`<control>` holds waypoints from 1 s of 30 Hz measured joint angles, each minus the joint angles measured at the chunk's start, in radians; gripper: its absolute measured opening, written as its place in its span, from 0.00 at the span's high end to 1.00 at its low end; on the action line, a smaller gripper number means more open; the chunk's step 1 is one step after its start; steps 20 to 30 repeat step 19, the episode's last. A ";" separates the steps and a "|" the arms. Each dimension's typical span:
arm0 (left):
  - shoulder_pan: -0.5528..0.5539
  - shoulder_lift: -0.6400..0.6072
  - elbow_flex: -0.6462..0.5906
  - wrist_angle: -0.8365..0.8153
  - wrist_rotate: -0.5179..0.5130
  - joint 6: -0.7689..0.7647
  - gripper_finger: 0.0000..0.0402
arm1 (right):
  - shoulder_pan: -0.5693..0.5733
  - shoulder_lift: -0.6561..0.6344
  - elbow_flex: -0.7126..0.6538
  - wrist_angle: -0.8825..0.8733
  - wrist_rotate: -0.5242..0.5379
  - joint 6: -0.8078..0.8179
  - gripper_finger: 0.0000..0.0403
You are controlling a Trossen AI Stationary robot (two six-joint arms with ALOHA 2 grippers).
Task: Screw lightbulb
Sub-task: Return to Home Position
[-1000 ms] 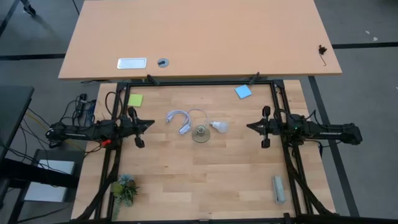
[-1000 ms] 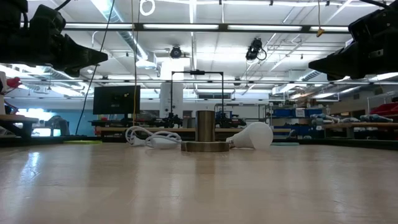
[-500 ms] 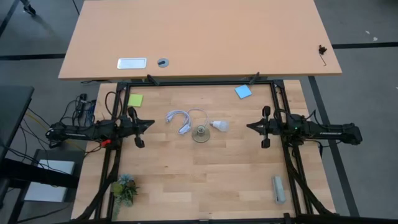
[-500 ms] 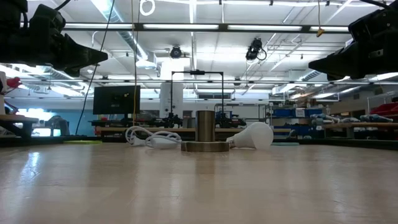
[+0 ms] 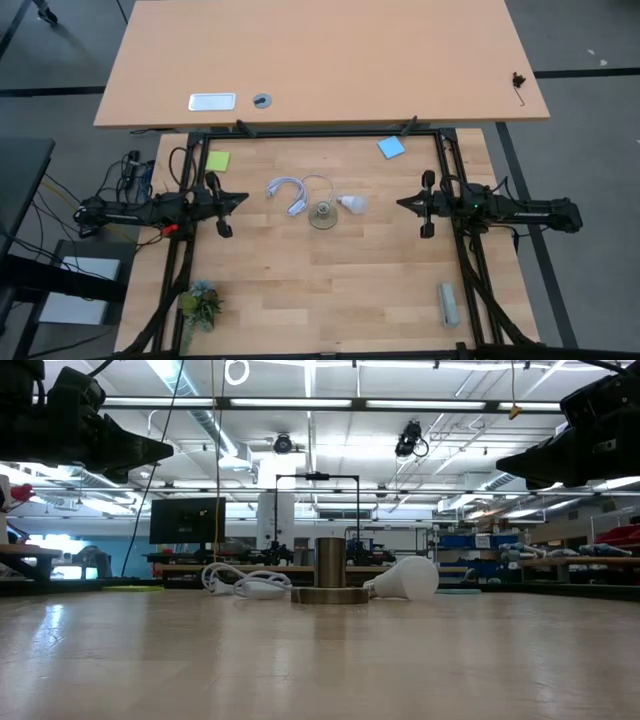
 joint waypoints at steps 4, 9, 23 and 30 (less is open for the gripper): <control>0.000 0.000 0.000 0.000 0.000 0.000 0.99 | 0.000 0.000 0.000 0.000 0.000 0.000 0.95; 0.000 0.000 0.000 0.000 0.000 0.000 0.99 | 0.000 0.000 0.000 0.000 0.000 0.000 0.95; 0.000 0.000 0.000 0.000 0.000 0.000 0.99 | 0.000 0.000 0.000 0.000 0.000 0.000 0.95; 0.000 0.000 0.000 0.000 0.000 0.000 0.99 | 0.000 0.000 0.000 0.000 0.000 0.000 0.95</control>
